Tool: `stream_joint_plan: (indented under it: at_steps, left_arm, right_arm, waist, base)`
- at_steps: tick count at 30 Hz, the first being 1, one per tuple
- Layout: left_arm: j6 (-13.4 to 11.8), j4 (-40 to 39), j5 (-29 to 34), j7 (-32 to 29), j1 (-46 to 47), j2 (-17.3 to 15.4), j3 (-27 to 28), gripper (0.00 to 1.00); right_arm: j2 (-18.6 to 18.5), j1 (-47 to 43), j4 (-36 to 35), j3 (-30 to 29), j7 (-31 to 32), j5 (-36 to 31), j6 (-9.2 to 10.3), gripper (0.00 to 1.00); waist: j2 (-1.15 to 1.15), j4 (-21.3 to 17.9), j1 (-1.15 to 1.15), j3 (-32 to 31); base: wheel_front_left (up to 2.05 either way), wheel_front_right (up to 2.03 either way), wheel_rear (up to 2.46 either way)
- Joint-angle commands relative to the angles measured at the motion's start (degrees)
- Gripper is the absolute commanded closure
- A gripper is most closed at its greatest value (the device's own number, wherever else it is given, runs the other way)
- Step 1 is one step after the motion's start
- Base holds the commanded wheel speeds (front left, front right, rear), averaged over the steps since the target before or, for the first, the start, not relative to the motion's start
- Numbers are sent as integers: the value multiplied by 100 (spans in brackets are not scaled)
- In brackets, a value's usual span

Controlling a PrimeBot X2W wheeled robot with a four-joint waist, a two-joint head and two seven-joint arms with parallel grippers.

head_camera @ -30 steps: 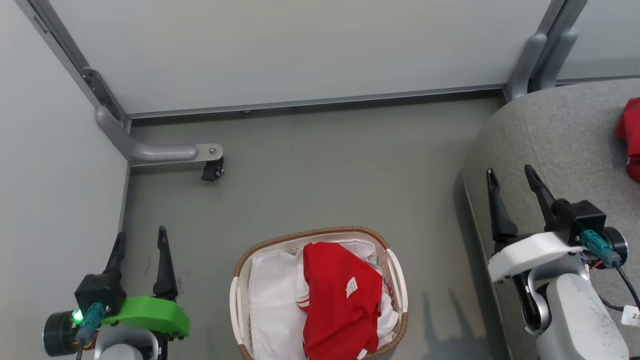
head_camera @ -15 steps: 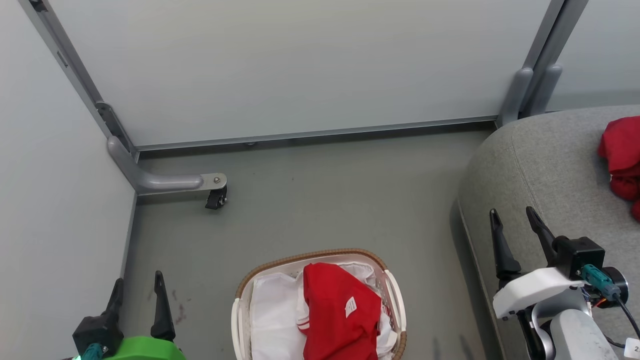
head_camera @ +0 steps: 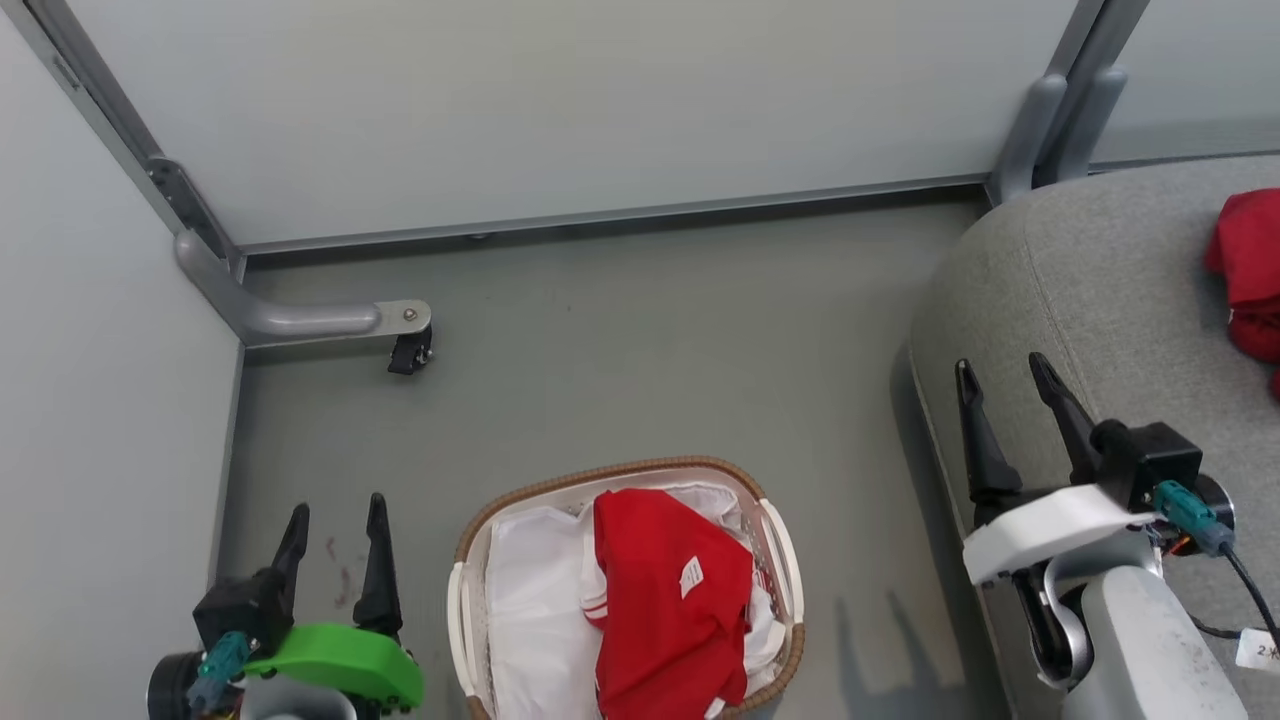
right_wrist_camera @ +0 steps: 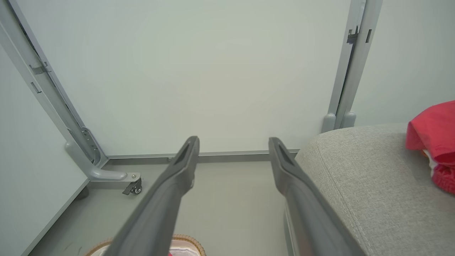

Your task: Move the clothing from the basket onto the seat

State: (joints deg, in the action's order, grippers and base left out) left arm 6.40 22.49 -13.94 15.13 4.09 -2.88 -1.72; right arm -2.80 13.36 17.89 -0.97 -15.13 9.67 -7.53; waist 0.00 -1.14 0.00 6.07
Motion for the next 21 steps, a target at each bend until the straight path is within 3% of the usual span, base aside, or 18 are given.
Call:
stream_joint_plan:
  at_steps: [1, 15, 21]
  left_arm:
    - [29, 35, -41, 2, 219, -11, -51, 0]
    - [112, 734, -274, 2, 1573, -17, -537, 0]
    - [117, 1140, -569, 2, 2066, -70, -1027, 0]
  right_arm:
    - [-23, 161, -60, 45, -3, 66, 8, 0]
    - [-23, 1132, -662, 565, -2, 324, 8, 0]
    - [-21, 1375, -907, 660, -3, 459, 8, 0]
  waist:
    - [0, -112, 0, 412]
    - [0, -725, 0, 1886]
    - [0, -993, 0, 2409]
  base:
    - [0, 0, 0]
    - [0, 0, 0]
    - [0, 0, 0]
